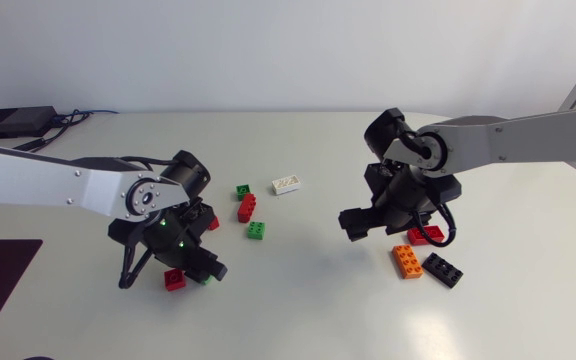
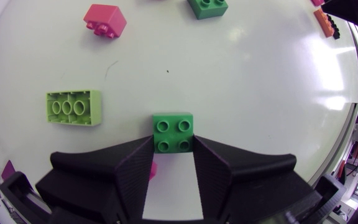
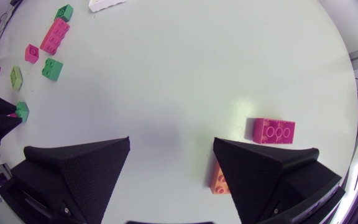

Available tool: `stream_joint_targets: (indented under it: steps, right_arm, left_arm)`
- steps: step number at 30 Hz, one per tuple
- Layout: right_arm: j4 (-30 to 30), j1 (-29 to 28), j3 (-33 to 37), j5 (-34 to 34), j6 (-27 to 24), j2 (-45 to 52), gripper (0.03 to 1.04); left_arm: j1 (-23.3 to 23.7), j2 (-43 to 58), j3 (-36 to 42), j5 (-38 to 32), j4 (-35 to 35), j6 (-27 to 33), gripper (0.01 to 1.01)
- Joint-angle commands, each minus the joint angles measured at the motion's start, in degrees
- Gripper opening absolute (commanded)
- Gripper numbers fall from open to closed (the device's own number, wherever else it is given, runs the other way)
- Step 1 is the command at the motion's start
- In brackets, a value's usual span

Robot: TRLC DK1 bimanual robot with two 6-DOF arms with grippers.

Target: Sort duplo bricks by size, large to the right and small to the left

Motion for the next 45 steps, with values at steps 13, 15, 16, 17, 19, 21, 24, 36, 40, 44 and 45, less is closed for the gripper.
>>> stream_joint_targets:
  steps: [13,15,16,17,19,21,24,36,40,44,45]
  right_arm:
    - [0.21,0.17,-1.13,0.17,1.49,1.05,0.97]
    - [-0.05,0.08,-0.86,0.17,1.31,1.05,0.97]
    - [-0.14,0.17,-0.69,0.17,1.23,1.05,0.97]
    - [-0.23,0.17,-0.42,0.17,1.14,0.97,0.97]
    - [-0.49,0.26,0.37,0.17,1.05,0.79,0.97]
    - [-0.93,0.35,1.16,0.17,1.05,0.70,0.97]
    - [-1.37,0.61,1.69,0.17,1.05,0.61,0.97]
    - [-1.81,-0.18,0.28,0.17,-0.18,-0.35,0.97]
    - [-1.55,0.08,0.90,0.08,0.08,0.44,0.97]
    - [-1.46,1.23,2.04,0.08,0.87,1.58,0.97]
    - [-1.46,1.40,2.21,0.08,1.14,1.93,0.97]
  left_arm:
    - [-0.78,2.81,0.20,-0.24,0.77,0.40,0.975]
    - [-0.34,1.49,1.16,-0.42,-0.29,0.40,0.975]
    - [-0.17,0.87,1.78,-0.42,-0.99,0.40,0.975]
    - [0.10,0.26,2.66,-0.42,-1.78,0.40,0.975]
    - [0.54,-0.80,4.24,-0.42,-2.83,0.40,0.975]
    - [0.54,-1.59,6.26,-0.42,-4.15,0.22,0.975]
    - [0.45,-2.64,9.69,-0.42,-6.26,-0.57,0.975]
    - [18.11,-7.12,18.92,6.79,-14.79,37.75,0.974]
    - [24.71,-3.08,24.19,8.19,-18.92,39.33,0.974]
    - [23.56,-4.05,20.24,8.19,-15.58,25.71,0.974]
    - [22.51,-4.84,19.01,8.19,-14.52,23.07,0.974]
